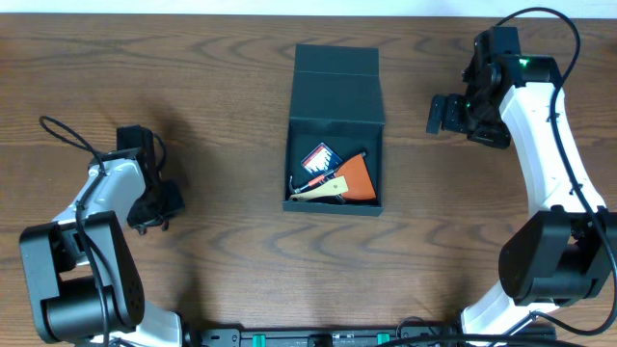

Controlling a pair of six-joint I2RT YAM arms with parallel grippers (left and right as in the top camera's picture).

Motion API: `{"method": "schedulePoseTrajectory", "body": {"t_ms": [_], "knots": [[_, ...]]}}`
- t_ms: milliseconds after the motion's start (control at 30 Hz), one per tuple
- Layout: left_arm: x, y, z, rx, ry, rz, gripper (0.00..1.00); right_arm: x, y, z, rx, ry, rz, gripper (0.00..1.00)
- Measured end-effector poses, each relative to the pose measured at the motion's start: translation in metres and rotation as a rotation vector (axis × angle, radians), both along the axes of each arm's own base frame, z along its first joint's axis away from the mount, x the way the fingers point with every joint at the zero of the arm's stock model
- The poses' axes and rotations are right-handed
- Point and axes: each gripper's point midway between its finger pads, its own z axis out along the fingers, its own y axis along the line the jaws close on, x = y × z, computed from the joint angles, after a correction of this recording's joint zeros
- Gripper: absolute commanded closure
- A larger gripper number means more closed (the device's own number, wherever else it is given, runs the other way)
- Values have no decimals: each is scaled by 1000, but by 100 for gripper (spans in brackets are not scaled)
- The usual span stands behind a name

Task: Pack container
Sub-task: 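Lower the left gripper and grasp the red pliers by the handles, then carry the pliers with the left gripper and lower them into the box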

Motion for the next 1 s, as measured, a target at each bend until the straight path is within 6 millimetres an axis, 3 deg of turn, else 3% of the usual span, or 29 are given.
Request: {"method": "schedulePoseTrajectory", "body": {"t_ms": [67,167,233,333,433,533,767,867,1000], "knots": [[-4,-6,4,-4,14,-21,94,1,0,0,0,-3,0,1],[7,-23,20,-9,-39,-83,94,1,0,0,0,-5,0,1],[22,-35,40,-4,-111,-135,94,1,0,0,0,-6,0,1],[49,-64,86,-2,-253,-261,94,1,0,0,-1,-6,0,1],[60,-97,123,-11,-341,-404,95,2,0,0,-2,-6,0,1],[58,-137,147,-25,-383,-608,94,2,0,0,-2,-7,0,1],[35,-238,160,-50,-456,-1248,94,1,0,0,-2,-6,0,1],[23,-272,158,-43,-479,-1504,94,1,0,0,-2,-6,0,1],[19,-302,148,-33,-500,-1692,94,1,0,0,-2,-3,0,1]]}}
